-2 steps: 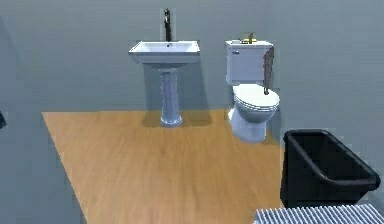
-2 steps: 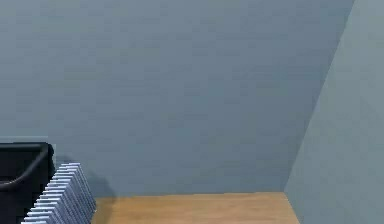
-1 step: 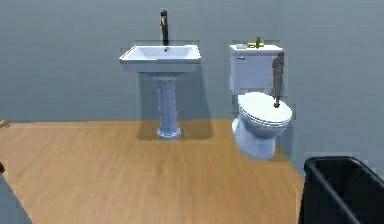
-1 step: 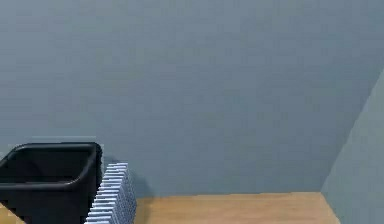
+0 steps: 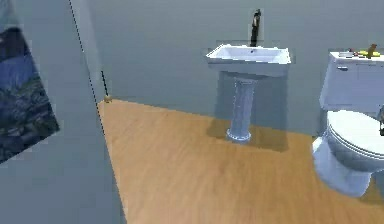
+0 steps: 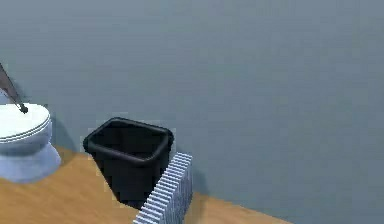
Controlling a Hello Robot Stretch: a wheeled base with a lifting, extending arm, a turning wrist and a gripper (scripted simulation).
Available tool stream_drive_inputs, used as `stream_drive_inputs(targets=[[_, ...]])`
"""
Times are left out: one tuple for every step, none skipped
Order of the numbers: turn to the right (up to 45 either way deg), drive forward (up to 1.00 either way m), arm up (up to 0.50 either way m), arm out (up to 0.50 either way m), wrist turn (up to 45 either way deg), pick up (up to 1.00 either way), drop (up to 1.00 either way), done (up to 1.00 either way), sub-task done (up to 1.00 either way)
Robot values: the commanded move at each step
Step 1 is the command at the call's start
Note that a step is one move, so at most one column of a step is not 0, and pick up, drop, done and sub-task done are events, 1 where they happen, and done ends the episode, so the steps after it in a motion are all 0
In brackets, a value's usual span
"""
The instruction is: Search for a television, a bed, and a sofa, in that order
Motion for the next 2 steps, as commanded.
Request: stream_drive_inputs(targets=[[0.0,0.85,0.00,0.00,0.0,0.00,0.00,0.00,0.00],[-45.0,0.00,0.00,0.00,0.0,0.00,0.00,0.00,0.00]])
